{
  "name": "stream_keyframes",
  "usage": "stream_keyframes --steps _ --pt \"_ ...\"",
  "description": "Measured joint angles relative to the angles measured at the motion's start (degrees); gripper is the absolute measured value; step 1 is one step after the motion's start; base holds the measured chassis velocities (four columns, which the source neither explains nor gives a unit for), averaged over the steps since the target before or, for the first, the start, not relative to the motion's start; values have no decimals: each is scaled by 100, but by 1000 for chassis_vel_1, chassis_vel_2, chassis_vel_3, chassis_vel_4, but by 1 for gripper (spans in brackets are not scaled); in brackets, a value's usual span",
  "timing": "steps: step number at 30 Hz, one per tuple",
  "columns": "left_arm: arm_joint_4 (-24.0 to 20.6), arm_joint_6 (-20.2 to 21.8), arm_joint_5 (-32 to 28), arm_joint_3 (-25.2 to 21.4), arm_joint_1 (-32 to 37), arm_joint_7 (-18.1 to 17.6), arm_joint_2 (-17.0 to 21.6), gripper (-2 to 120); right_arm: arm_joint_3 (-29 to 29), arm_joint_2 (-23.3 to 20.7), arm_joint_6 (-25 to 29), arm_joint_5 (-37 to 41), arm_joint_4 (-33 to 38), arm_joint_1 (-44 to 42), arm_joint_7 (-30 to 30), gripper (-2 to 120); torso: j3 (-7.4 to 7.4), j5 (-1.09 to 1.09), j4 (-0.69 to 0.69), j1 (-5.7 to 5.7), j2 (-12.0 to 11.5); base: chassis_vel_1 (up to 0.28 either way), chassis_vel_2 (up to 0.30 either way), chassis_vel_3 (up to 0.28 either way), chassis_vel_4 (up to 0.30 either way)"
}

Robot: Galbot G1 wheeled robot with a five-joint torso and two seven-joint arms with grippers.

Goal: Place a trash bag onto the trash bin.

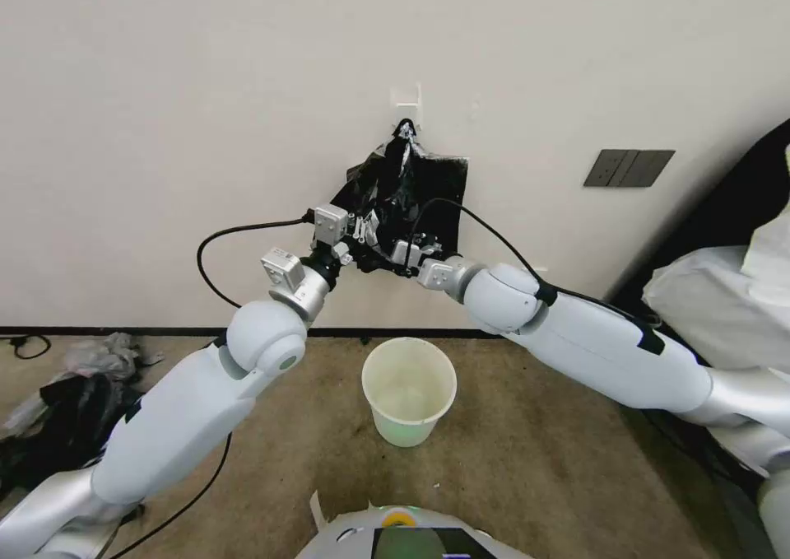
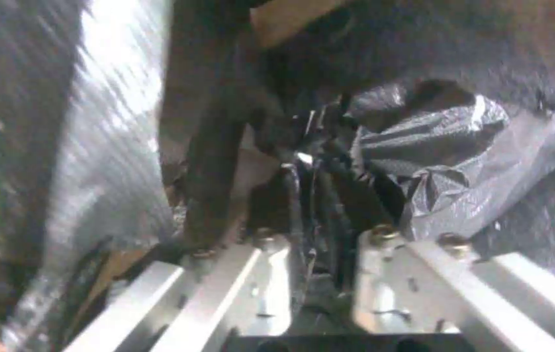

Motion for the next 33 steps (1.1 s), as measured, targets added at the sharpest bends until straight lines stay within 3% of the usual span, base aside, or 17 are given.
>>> stream_keyframes --steps 9,11,12,14,19,27,33 --pt "77 -32 9 -85 166 2 51 0 802 -73 225 593 188 -754 747 0 0 0 0 0 0 0 0 0 0" --pt "165 -51 17 -162 238 3 51 0 1540 -81 609 1120 375 -1347 1153 0 0 -1 0 0 0 0 0 0 0" --pt "165 -51 17 -162 238 3 51 0 1540 -81 609 1120 375 -1347 1153 0 0 -1 0 0 0 0 0 0 0" --pt "210 -66 18 -281 351 5 49 0 2116 -126 1066 1664 561 -1941 1445 0 -1 -1 0 0 0 0 0 0 0" --pt "217 -91 18 -424 538 7 30 0 2624 -62 1897 2605 695 -2794 1903 0 0 0 0 0 0 0 0 0 0" --pt "67 -161 36 -680 958 4 21 0 3786 356 3055 4349 1133 -4239 2002 0 -1 0 0 0 0 0 0 0 0" --pt "-59 -197 74 -783 1165 4 20 0 4272 550 3352 4790 1281 -4951 1893 0 0 0 0 0 0 0 0 0 0"
